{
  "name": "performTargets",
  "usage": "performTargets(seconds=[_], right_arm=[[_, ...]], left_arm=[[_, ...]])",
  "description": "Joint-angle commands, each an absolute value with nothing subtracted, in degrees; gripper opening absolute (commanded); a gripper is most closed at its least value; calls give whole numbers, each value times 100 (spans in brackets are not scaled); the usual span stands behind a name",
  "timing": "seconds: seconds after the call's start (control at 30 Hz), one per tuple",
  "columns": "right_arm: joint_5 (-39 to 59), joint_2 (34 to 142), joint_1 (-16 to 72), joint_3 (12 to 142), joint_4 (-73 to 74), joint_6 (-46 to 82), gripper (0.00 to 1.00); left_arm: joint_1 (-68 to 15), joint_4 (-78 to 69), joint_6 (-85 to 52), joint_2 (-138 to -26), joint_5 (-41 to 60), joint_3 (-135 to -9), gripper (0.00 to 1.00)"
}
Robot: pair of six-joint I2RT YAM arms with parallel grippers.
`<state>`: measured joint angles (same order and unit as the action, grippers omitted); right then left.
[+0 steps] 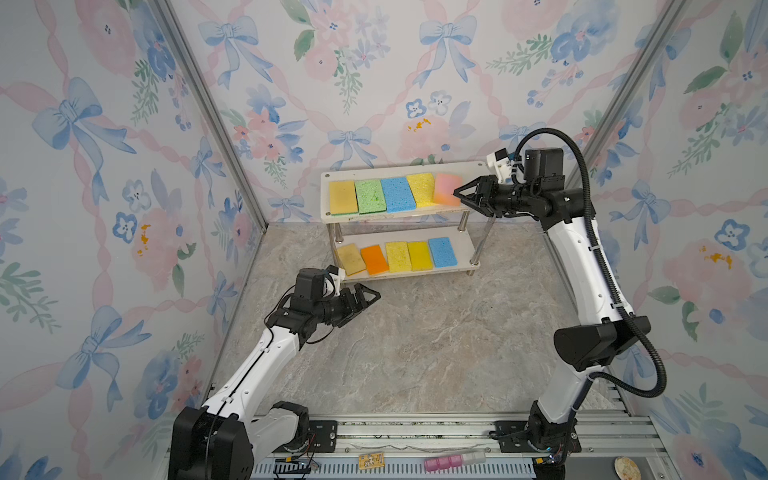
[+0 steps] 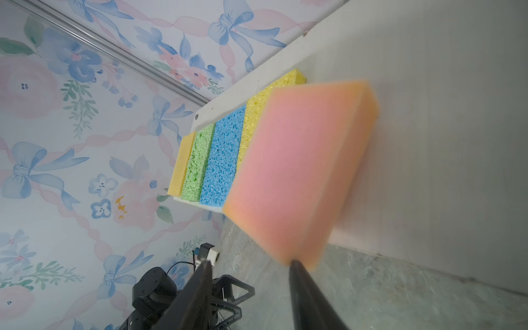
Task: Place and organize the cleaning sponges onto the shelf
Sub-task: 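Lower the pink sponge onto the top shelf beside the yellow sponge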
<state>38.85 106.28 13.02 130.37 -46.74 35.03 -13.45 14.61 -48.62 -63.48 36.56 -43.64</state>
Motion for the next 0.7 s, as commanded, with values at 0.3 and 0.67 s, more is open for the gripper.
performTargets(seconds=[0.3, 0.67], right_arm=[[3654, 10804, 1306, 13451, -4666, 3615, 47], [3226, 10405, 696, 13179, -4693, 3854, 50]], left_arm=[[-1279, 1402, -4790, -6234, 3778, -4249, 98], [-1256, 1397, -4756, -6321, 3782, -4281, 98]])
